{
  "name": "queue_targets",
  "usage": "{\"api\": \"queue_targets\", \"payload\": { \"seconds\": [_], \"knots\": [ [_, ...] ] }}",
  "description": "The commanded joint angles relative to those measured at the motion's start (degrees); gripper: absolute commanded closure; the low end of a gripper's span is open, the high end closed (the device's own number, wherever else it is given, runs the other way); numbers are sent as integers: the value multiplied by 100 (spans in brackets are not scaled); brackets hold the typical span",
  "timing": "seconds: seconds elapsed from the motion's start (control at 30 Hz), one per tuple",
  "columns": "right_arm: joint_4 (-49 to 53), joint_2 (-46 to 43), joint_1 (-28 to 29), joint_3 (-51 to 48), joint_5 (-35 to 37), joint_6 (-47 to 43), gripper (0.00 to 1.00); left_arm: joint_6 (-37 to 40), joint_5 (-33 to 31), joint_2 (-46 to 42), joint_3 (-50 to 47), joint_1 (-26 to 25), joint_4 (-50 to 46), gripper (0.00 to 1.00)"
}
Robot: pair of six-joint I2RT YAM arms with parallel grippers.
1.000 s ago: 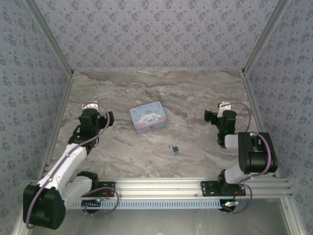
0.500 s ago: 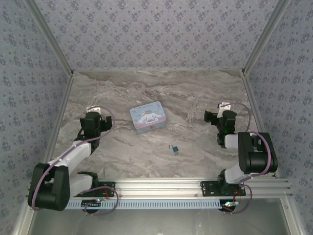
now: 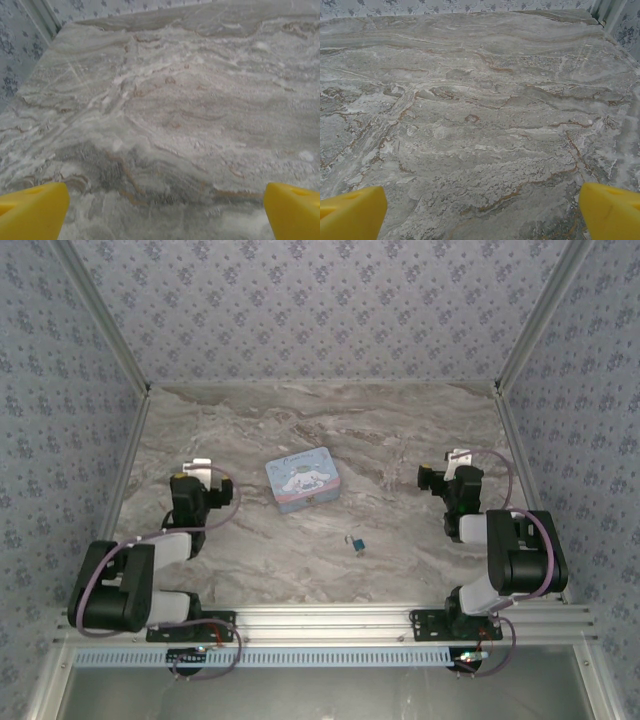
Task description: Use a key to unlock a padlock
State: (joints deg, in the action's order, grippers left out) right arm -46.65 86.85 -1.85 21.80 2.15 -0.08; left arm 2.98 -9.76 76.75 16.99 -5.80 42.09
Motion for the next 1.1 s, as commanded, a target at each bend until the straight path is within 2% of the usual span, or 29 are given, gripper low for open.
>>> {"api": "queue_targets", "payload": {
  "seconds": [0.0, 0.13, 0.27, 0.5, 0.57, 1.07],
  "knots": [
    [34, 34, 27, 46, 109, -80, 0, 2, 475, 454, -143, 234, 1342, 1],
    [38, 38, 29, 45, 106, -76, 0, 25, 585, 1105, -363, 256, 2396, 1],
    [33, 35, 27, 44, 105, -80, 0, 4, 726, 1064, -451, 310, 2478, 1],
    [34, 36, 34, 44, 108, -80, 0, -284, 1009, 1066, 341, 628, 1069, 1],
    [42, 38, 28, 48, 100, -80, 0, -431, 1050, 1108, 705, 759, 386, 1],
    [34, 38, 53, 44, 136, -98, 0, -456, 989, 1113, 663, 765, 448, 1]
  ]
}}
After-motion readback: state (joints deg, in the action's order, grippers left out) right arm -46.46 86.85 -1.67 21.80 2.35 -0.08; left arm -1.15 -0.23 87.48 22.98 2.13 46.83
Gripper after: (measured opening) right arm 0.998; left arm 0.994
